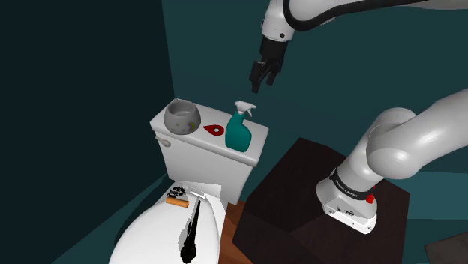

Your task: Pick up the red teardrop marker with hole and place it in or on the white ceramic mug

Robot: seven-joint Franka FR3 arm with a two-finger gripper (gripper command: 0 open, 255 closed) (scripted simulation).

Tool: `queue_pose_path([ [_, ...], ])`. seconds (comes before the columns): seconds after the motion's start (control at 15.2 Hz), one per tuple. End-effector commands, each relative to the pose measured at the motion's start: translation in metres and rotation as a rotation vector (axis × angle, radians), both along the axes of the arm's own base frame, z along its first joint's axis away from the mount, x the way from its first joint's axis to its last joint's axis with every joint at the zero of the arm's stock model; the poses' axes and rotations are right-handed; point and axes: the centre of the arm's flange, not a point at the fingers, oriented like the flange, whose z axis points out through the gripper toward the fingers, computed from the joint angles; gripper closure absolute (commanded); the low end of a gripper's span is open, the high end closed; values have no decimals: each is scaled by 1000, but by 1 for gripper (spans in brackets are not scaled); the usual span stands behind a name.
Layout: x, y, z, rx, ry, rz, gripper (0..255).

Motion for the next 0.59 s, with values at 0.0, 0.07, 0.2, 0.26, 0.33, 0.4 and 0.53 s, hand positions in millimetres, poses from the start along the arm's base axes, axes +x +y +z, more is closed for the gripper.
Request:
queue_pose_path([
  [0.0,16,6,-24,-6,-4,21,0],
  [0.07,24,9,-34,-9,-4,31,0],
  [0.2,39,15,-55,-16,-6,51,0],
  [0.26,46,18,-66,-19,-7,60,0],
  [0.33,54,21,-76,-22,-7,70,0],
  [0.4,61,24,-87,-25,-8,80,0],
  [0.53,76,30,-108,-31,-10,100,0],
])
